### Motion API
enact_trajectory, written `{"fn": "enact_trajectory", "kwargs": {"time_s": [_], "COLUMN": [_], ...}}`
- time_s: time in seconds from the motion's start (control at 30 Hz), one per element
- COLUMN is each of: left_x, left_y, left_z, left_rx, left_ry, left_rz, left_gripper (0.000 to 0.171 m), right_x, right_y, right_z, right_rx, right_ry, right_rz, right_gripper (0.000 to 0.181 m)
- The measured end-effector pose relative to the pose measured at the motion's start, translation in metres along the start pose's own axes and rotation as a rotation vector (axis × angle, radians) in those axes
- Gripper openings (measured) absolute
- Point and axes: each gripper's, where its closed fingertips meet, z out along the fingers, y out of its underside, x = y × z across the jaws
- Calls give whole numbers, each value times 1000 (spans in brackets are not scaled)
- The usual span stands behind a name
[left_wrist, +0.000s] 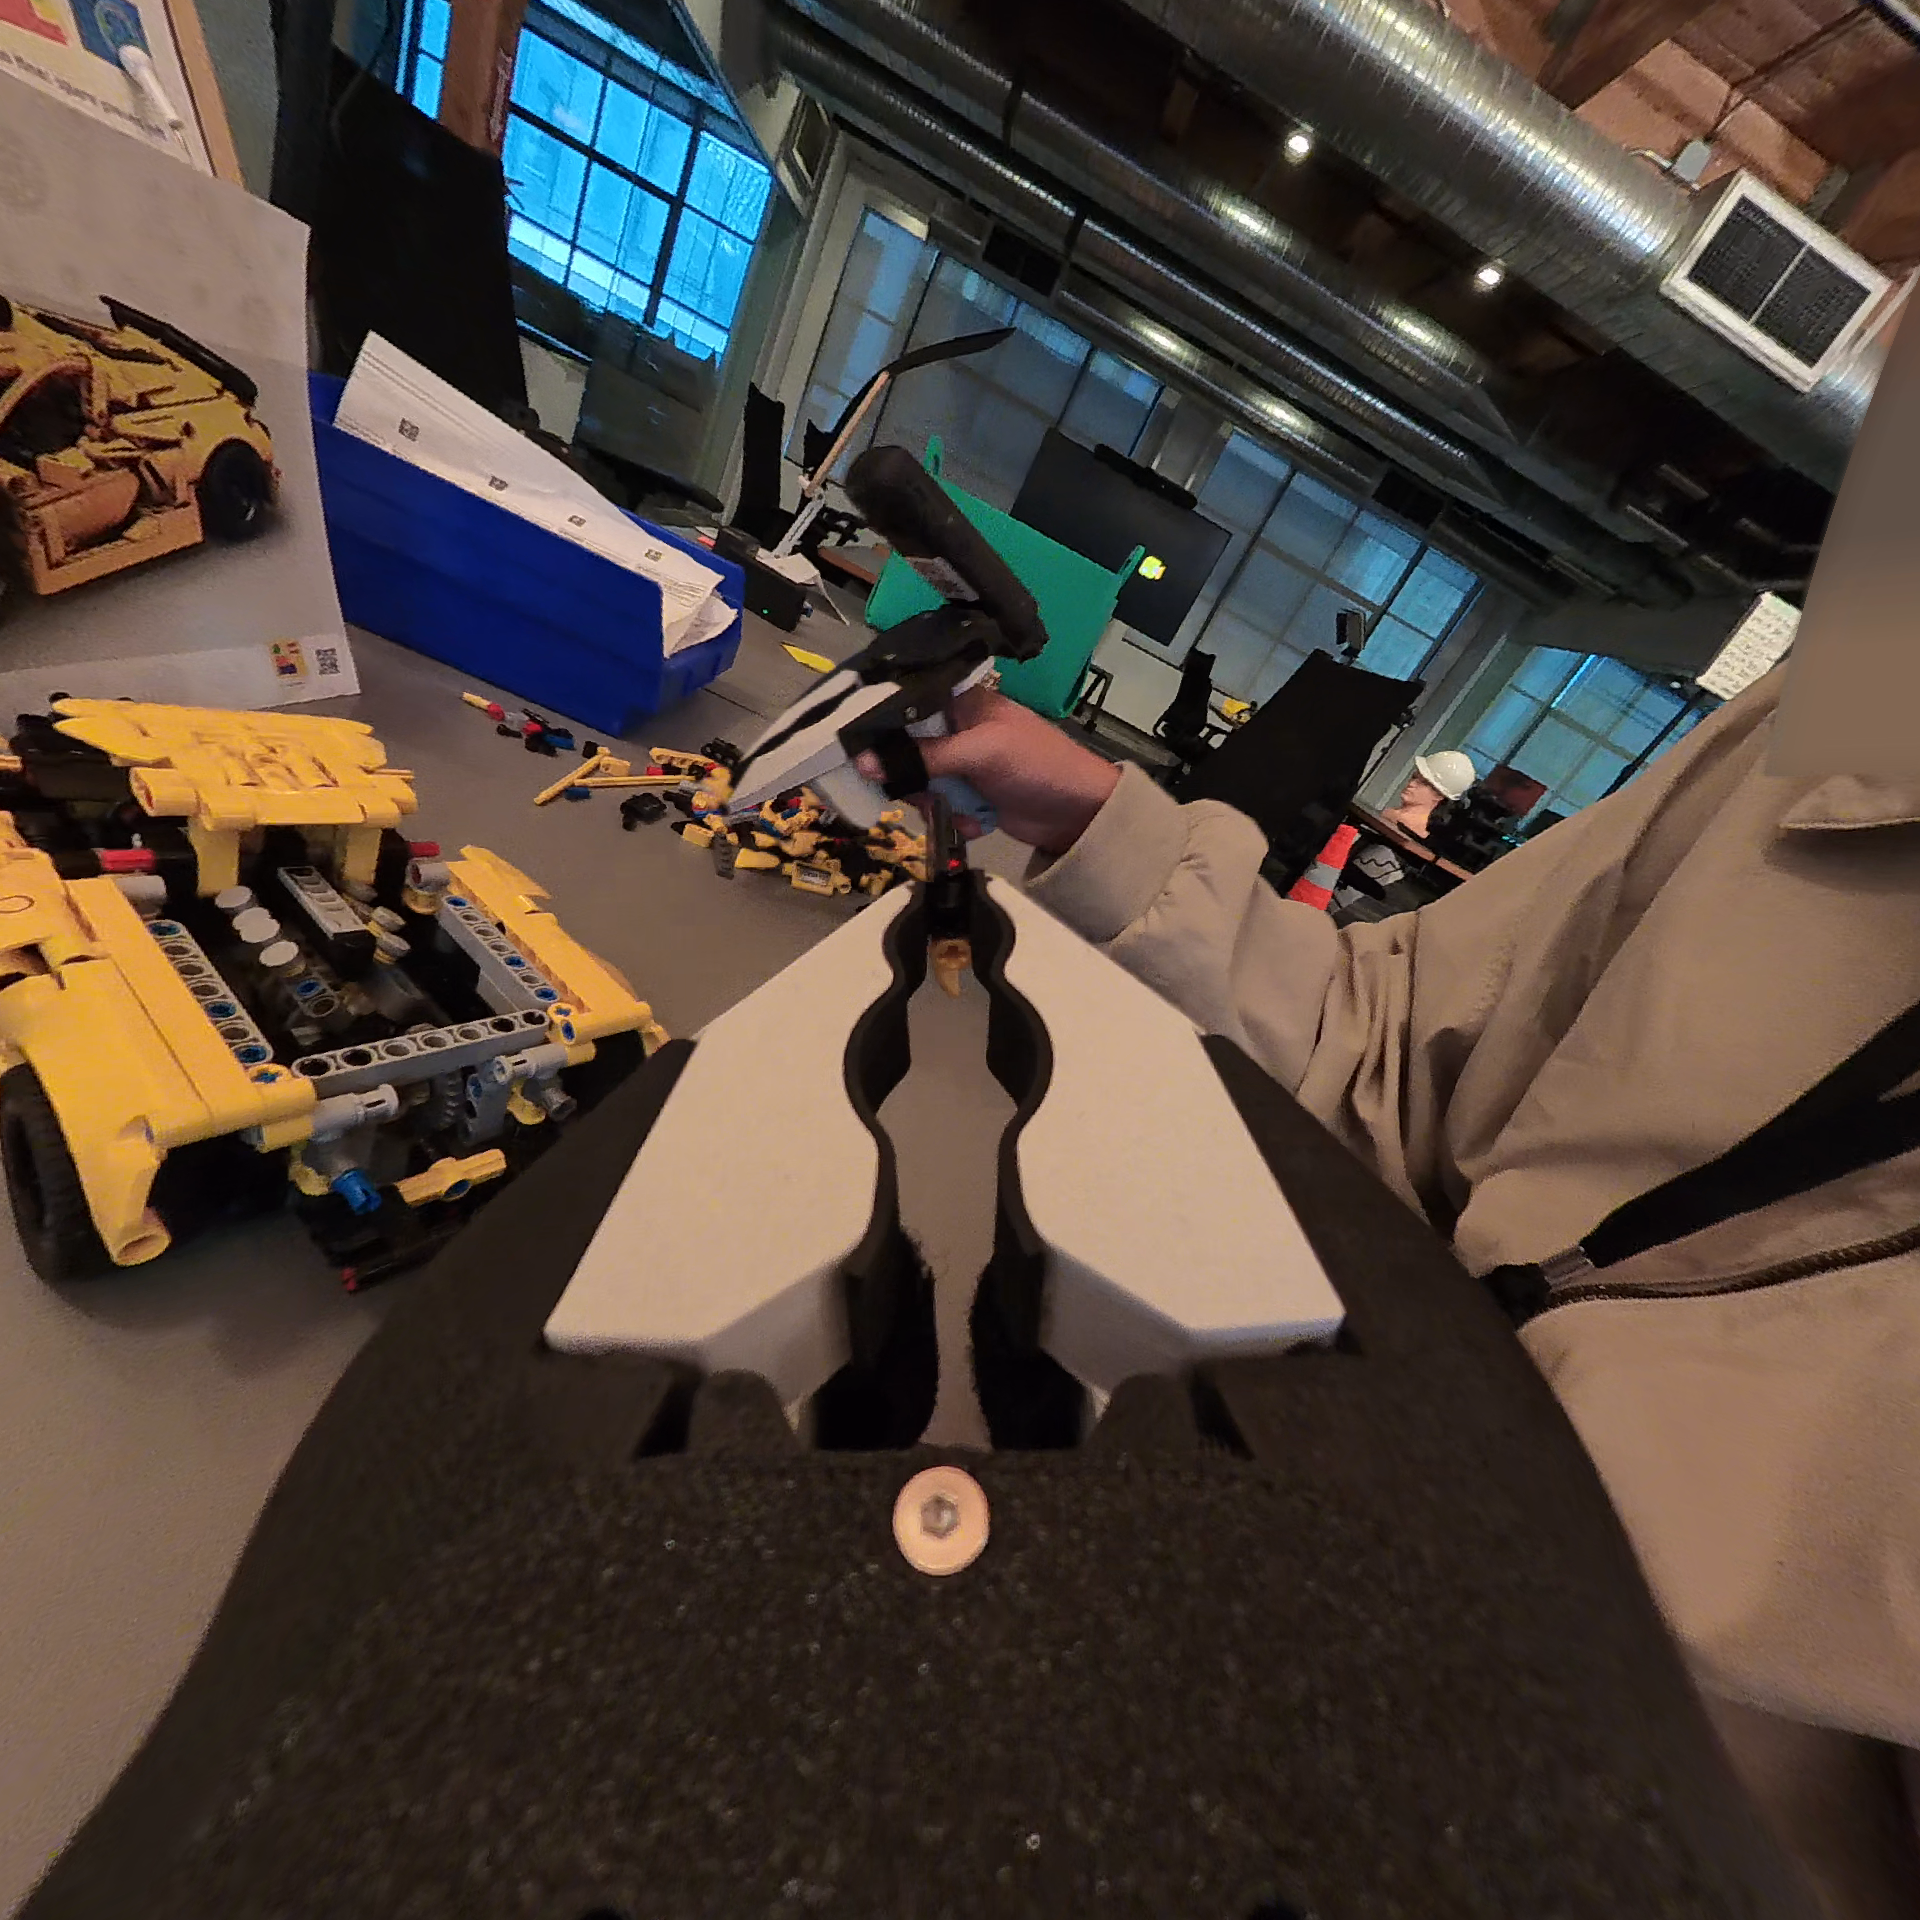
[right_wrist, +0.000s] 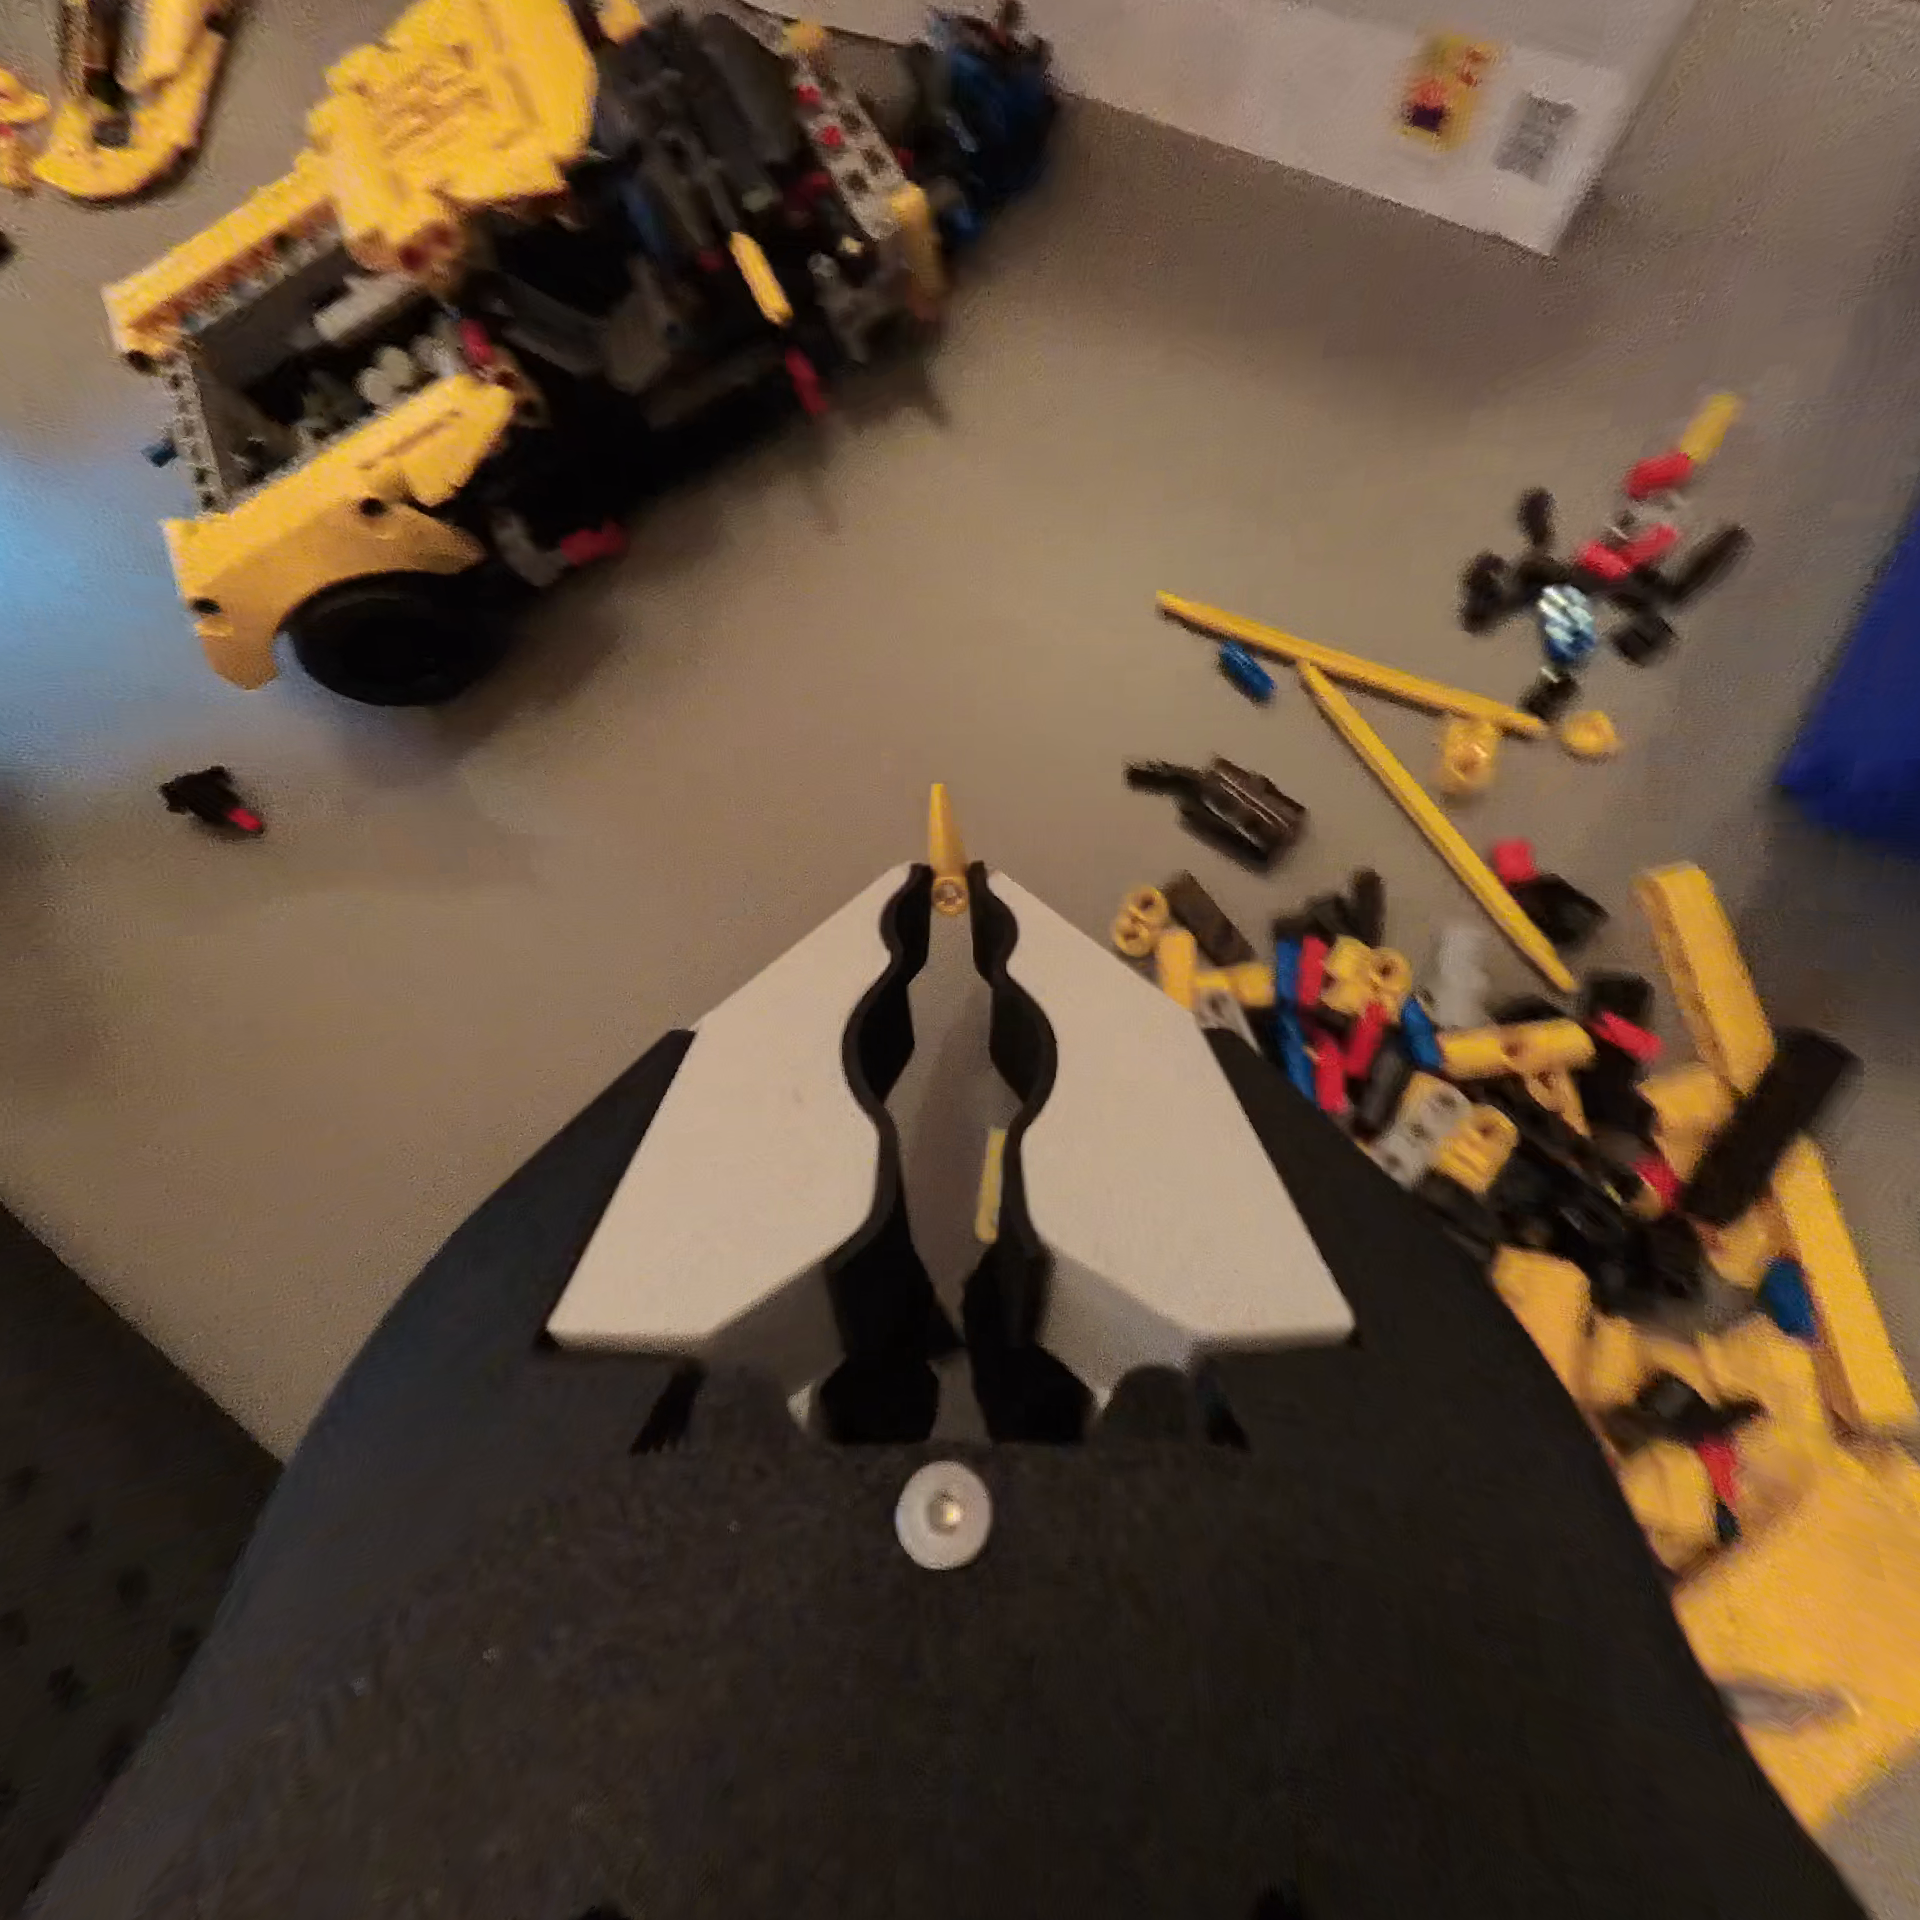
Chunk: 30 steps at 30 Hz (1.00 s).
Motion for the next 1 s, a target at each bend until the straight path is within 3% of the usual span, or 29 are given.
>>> {"fn": "enact_trajectory", "kwargs": {"time_s": [0.1, 0.2, 0.3, 0.4, 0.47, 0.53, 0.6, 0.73, 1.0], "left_x": [-3, -7, -9, -5, -2, 0, 4, 7, 9], "left_y": [5, 8, 9, 6, 7, 9, 9, 14, 20], "left_z": [3, 7, 8, 9, 10, 12, 13, 15, 19], "left_rx": [-16, -11, -8, 16, 16, 5, 1, -23, -54], "left_ry": [-26, -35, -31, -4, 8, 9, 26, 32, 38], "left_rz": [12, -18, -47, -57, -47, -31, -31, -23, -4], "left_gripper": [6, 6, 6, 6, 6, 6, 6, 6, 6], "right_x": [35, 45, 41, -24, -113, -193, -233, -254, -258], "right_y": [26, 38, 27, -22, -55, -66, -60, -50, -47], "right_z": [-18, -23, -23, -26, -29, -30, -15, -5, -14], "right_rx": [-119, -130, -50, 154, 299, 361, 330, 299, 295], "right_ry": [138, 105, 71, -121, -461, -771, -868, -858, -954], "right_rz": [3, 66, 109, 28, -6, -37, -72, -164, -120], "right_gripper": [5, 6, 20, 24, 38, 41, 34, 24, 14]}}
